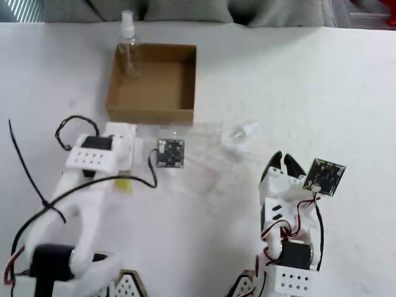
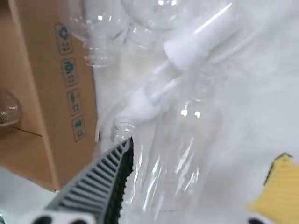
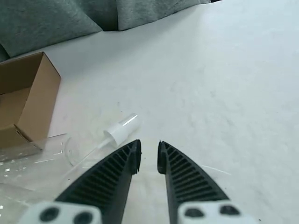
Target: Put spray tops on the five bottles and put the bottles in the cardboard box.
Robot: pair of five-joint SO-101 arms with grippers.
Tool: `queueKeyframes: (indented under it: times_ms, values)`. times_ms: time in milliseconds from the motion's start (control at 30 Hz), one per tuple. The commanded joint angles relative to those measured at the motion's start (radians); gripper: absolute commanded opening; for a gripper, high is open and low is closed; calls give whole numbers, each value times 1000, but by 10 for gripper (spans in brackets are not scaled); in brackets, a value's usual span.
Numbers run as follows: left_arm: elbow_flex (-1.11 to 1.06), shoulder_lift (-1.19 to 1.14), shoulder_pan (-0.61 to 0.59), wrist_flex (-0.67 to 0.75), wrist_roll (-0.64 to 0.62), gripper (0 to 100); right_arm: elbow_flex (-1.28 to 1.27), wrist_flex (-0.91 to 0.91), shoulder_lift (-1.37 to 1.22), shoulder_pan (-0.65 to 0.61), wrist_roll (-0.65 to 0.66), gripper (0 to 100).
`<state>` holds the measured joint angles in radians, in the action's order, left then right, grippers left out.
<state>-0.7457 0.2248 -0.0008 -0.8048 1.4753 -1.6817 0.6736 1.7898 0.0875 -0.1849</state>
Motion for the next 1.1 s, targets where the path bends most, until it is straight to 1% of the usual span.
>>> queueKeyframes:
  times_ms: [0, 133, 267, 433, 633, 933, 1067]
  values:
    - [97, -65, 24, 11, -52, 404, -8, 4, 12, -12, 14, 50]
    - [123, -105, 47, 11, -95, 404, -8, 4, 12, -13, 14, 50]
    - [114, -113, 70, -15, -100, 400, -8, 4, 12, -13, 14, 50]
    - [115, -113, 61, -58, -103, 399, -8, 4, 12, -13, 14, 50]
    - [124, -113, 44, -52, -100, 351, -8, 4, 12, -13, 14, 50]
    - [115, -116, 33, -51, -95, 351, -8, 4, 12, -13, 14, 49]
    - [138, -183, 33, -37, -100, 351, -8, 4, 12, -13, 14, 49]
